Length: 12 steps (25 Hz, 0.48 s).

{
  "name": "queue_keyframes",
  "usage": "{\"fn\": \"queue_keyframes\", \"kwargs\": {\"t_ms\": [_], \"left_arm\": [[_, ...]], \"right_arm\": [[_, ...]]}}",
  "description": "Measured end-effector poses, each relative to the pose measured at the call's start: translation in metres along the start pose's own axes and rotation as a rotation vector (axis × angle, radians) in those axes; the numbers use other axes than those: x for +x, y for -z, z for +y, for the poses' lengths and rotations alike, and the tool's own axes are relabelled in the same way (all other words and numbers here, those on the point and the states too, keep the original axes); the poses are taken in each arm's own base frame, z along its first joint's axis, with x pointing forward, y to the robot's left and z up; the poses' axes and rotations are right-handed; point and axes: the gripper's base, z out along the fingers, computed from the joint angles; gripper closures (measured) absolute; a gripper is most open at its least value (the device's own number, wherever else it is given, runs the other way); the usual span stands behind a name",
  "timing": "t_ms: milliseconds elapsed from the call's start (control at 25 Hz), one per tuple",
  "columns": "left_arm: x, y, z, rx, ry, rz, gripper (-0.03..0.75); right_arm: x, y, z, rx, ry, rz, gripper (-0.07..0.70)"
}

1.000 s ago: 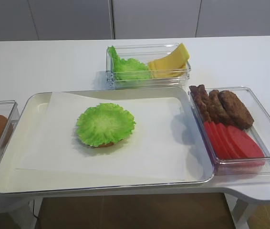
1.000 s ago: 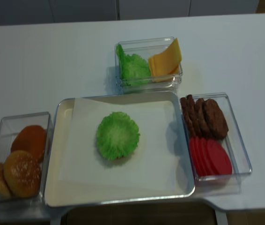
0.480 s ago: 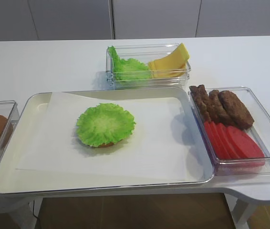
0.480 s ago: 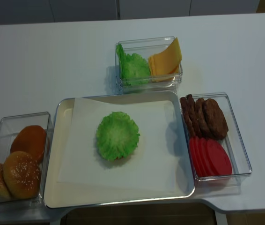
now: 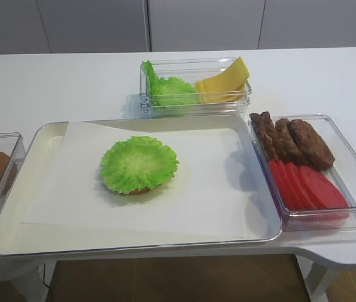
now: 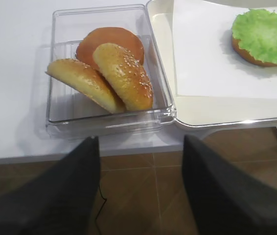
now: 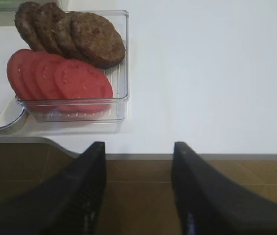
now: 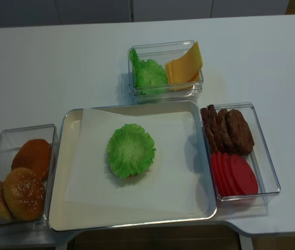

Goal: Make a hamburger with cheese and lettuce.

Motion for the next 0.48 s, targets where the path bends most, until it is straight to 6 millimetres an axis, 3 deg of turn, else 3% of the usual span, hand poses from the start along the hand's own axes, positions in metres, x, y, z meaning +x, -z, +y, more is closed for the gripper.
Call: {"fn": "queue_keyframes", "kwargs": {"t_ms": [480], "left_arm": [[0.0000,0.0000,0.0000,0.000,0.000,0.000,0.313]], "right_arm": [[0.0000,0.0000,0.0002,-0.002,-0.003,0.000,0.391]]}}
